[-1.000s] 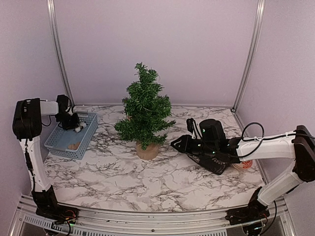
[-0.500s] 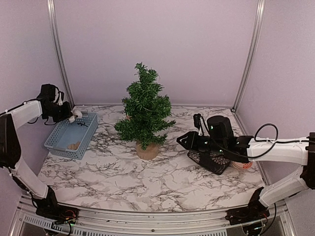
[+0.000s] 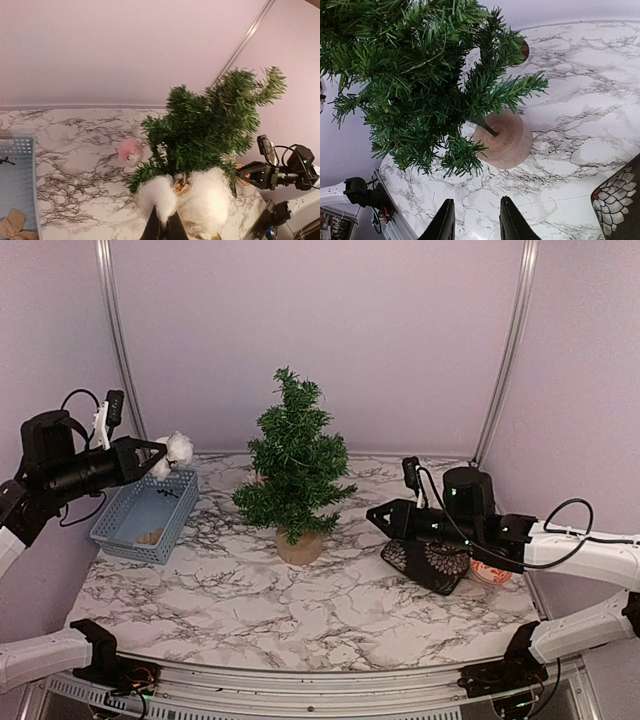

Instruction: Decorate the small christmas tree

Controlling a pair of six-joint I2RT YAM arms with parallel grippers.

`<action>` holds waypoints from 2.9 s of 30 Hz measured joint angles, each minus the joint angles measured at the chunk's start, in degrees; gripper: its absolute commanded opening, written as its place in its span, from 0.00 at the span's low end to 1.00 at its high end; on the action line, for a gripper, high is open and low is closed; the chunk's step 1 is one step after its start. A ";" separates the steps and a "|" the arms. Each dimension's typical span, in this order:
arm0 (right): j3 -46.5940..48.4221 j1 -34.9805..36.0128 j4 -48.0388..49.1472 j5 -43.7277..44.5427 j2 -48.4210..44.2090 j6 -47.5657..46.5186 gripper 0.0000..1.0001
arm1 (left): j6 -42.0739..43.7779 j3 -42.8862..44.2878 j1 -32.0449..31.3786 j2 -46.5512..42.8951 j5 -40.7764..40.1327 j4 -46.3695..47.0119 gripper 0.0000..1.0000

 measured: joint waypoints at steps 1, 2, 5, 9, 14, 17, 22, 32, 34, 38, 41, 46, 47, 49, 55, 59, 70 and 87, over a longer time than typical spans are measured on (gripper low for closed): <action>0.00 0.00 0.00 -0.35 -0.20 -0.48 0.30 | -0.26 -0.57 -2.27 -0.96 -0.04 0.00 0.00; 0.00 -0.02 0.00 -0.66 -0.37 -0.87 0.30 | -0.35 -0.96 -3.74 -1.42 -0.20 -0.07 0.00; 0.00 -0.02 0.09 -1.66 -0.59 -1.73 0.30 | -0.48 -1.84 -9.64 -1.53 -1.18 -0.17 0.00; 0.37 -0.07 0.04 -2.95 -0.28 -2.62 0.31 | 0.44 -1.01 -18.47 1.18 -4.79 -0.46 0.00; 3.48 -0.04 0.28 -4.39 2.01 -3.19 0.35 | 4.87 4.07 -32.54 10.25 -11.54 -0.52 0.00; 5.09 0.13 0.55 -4.96 3.13 -3.19 0.37 | 8.46 7.30 -37.66 15.96 -15.39 -0.37 0.00; 7.08 0.72 1.51 -5.75 5.55 -3.13 0.38 | 14.56 11.39 -40.72 23.96 -18.95 0.90 0.00; 8.44 1.20 3.41 -6.97 9.88 -2.32 0.39 | 25.14 12.15 -40.76 31.01 -29.62 6.38 0.00; 8.46 1.27 3.96 -7.13 10.27 -2.05 0.39 | 26.71 11.85 -40.76 31.12 -31.58 7.63 0.00; 8.46 1.38 4.74 -7.30 10.62 -1.60 0.39 | 29.68 11.32 -40.68 31.26 -34.23 10.54 0.00; 8.50 1.38 5.09 -7.45 10.88 -1.44 0.39 | 31.23 10.64 -40.35 31.69 -34.62 12.07 0.00; 8.52 1.38 5.40 -7.58 11.30 -1.44 0.39 | 32.63 7.89 -40.00 32.83 -34.45 13.97 0.00; 8.52 1.38 5.42 -7.58 11.32 -1.44 0.39 | 32.85 7.30 -39.95 32.92 -34.45 14.27 0.00; 8.52 1.38 5.49 -7.58 11.34 -1.44 0.39 | 33.09 5.79 -39.93 33.00 -34.42 14.88 0.00; 8.52 1.38 5.62 -7.56 11.34 -1.44 0.39 | 33.27 3.91 -39.06 34.07 -33.90 15.72 0.00; 8.52 1.38 5.66 -7.56 11.37 -1.46 0.39 | 32.98 3.91 -37.70 35.32 -34.05 16.26 0.00; 8.52 1.38 5.68 -7.58 11.80 -1.46 0.40 | 32.79 4.76 -36.13 38.80 -35.93 18.84 0.02; 8.52 1.40 5.60 -7.48 12.00 -1.79 0.40 | 31.19 5.01 -35.98 33.59 -37.42 16.85 0.44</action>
